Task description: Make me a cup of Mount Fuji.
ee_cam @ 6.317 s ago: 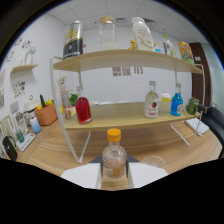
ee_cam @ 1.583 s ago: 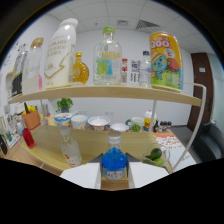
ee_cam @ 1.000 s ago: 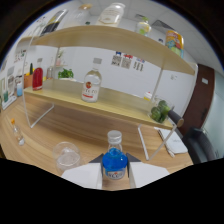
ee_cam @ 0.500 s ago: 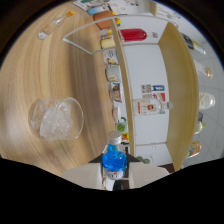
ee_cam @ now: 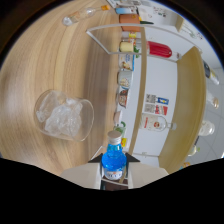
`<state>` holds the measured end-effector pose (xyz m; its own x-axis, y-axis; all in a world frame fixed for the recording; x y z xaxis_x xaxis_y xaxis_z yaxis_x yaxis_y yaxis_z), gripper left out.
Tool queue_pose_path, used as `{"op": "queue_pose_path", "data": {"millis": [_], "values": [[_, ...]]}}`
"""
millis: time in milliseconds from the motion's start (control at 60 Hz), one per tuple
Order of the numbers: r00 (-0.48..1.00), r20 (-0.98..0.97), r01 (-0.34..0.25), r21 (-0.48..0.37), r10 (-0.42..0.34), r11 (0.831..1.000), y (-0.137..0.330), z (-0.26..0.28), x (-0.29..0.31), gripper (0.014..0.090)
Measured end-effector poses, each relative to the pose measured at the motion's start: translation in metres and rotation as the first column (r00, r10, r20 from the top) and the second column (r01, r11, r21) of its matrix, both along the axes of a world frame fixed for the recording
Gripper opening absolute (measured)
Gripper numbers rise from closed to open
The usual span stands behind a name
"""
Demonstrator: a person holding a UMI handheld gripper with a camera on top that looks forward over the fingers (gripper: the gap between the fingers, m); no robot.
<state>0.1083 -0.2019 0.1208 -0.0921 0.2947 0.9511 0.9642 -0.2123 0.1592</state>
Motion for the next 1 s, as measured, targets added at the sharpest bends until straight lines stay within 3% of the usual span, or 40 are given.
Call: {"op": "queue_pose_path", "data": {"millis": [167, 267, 400, 667, 833, 1000], "values": [[0.911, -0.413, 0.033, 0.036, -0.015, 0.999, -0.011, 0.024, -0.005, 0.0362], [0.702, -0.712, 0.038, 0.048, 0.008, 0.998, -0.021, 0.042, -0.011, 0.0363], [0.394, -0.918, 0.063, 0.072, 0.042, 0.995, -0.033, 0.067, 0.004, 0.0363], [0.02, -0.998, 0.22, -0.052, -0.057, 0.974, -0.036, 0.026, 0.098, 0.036], [-0.032, -0.987, 0.278, -0.158, -0.155, 0.948, -0.027, -0.031, 0.147, 0.0361], [-0.054, -0.967, 0.281, -0.255, -0.25, 0.925, -0.024, -0.074, 0.163, 0.0359]]}}
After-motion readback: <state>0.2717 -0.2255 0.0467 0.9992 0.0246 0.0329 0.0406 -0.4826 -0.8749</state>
